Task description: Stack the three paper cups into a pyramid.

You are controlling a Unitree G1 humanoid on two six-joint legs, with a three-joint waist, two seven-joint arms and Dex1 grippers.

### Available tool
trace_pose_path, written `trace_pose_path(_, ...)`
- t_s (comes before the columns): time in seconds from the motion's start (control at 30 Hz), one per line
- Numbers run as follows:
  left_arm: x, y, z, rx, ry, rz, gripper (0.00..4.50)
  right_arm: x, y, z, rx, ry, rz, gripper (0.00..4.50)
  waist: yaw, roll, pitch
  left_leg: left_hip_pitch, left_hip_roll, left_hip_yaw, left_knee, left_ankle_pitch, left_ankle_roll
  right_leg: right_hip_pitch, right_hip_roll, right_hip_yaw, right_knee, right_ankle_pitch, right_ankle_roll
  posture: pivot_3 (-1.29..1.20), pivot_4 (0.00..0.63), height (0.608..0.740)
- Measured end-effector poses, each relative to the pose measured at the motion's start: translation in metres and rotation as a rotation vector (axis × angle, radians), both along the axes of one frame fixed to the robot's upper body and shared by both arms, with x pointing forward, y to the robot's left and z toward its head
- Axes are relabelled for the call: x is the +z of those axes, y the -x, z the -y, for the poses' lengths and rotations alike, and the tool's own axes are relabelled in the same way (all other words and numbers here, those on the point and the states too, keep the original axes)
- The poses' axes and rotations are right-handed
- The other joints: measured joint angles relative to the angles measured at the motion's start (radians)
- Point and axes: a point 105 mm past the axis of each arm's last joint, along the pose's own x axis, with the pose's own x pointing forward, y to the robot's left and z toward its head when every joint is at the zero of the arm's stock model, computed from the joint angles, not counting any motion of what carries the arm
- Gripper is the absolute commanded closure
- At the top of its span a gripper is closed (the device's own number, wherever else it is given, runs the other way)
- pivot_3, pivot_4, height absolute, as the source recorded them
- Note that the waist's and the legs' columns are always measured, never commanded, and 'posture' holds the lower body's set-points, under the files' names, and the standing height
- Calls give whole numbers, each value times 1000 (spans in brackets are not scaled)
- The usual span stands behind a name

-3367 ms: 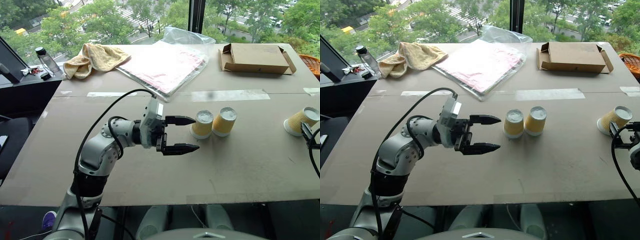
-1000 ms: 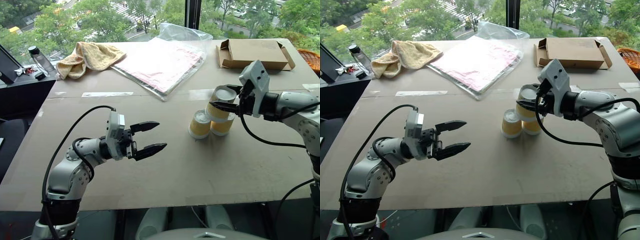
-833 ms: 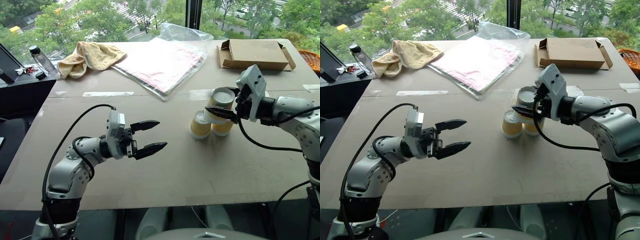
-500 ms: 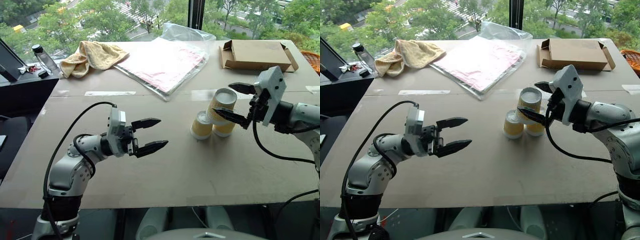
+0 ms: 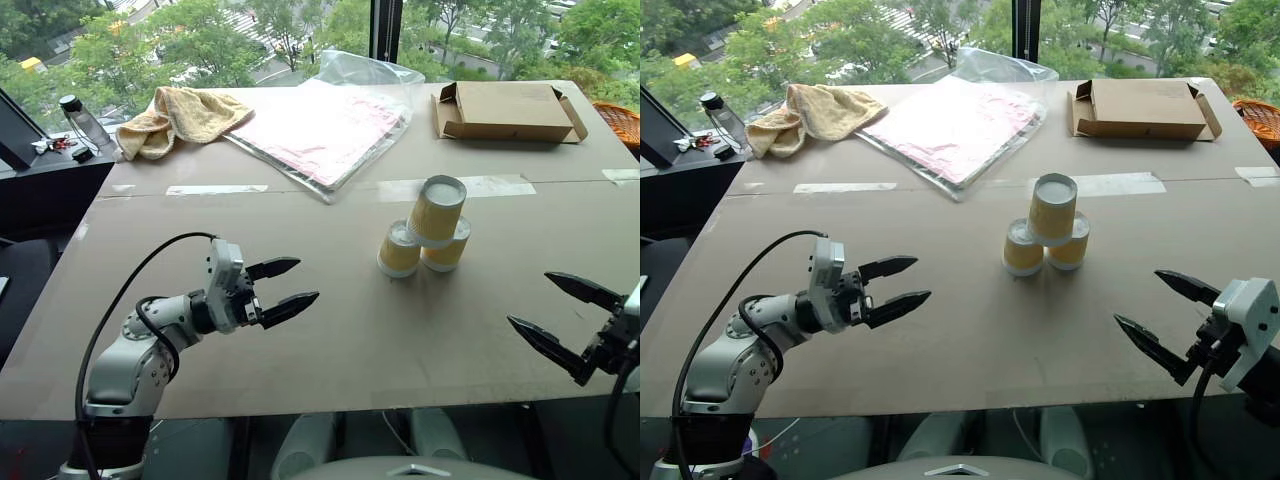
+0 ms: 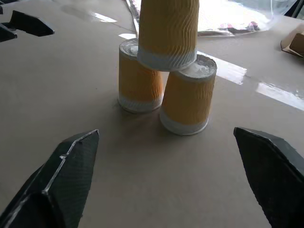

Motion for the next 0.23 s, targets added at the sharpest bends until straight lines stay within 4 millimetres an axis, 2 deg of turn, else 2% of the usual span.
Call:
trace_pose_path(0.1,-7,5,-10,36,-17,-19,0,-15,12,11,-46,22,-18,20,0,1,0,3,0,0,0,0,0,3,0,0,-1,0,0,0,150,740)
trace_pose_path(0.23,-14,9,-13,46,-28,-42,0,-17,12,18,-67,50,30,20,2,1,-1,3,0,0,1,0,0,4,-1,0,-1,0,0,0,150,740)
